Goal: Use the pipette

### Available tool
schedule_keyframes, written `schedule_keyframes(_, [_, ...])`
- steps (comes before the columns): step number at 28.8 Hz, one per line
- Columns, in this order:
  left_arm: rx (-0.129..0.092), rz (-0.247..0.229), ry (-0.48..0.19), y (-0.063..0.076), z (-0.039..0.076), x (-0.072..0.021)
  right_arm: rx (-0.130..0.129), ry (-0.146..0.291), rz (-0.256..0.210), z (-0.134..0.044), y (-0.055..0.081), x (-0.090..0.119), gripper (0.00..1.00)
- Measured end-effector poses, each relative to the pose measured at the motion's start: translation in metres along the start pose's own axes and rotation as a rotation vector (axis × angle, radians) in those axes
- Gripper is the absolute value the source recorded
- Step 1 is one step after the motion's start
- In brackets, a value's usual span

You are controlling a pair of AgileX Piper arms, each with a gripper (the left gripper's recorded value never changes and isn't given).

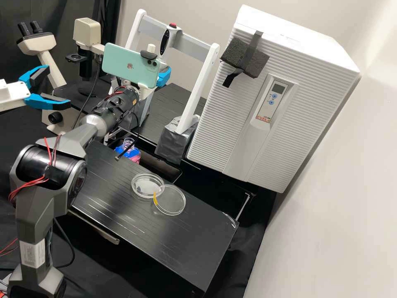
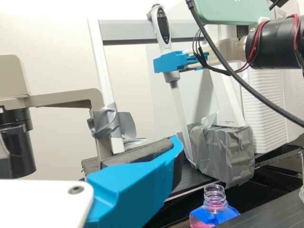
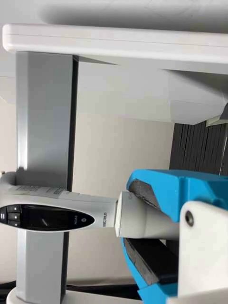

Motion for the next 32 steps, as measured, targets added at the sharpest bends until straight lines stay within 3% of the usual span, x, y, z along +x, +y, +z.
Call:
schedule_keyframes(11, [-0.019,0.001,0.009,0.0,-0.003,-0.0001,0.009,-0.004,0.002,0.0,0.0,0.0,0.0])
schedule_keyframes(17, [-0.016,0.0,0.005,0.0,-0.002,-0.0001,0.013,-0.007,0.002,0.001,0.0,0.0,0.0])
schedule_keyframes(23, [-0.018,0.0,0.005,0.0,-0.002,-0.0001,-0.013,-0.004,0.005,0.0,0.002,-0.001,0.0])
schedule_keyframes(32, [-0.023,0.0,0.005,0.0,-0.002,-0.0001,0.001,0.006,0.044,-0.009,0.016,-0.006,0.0])
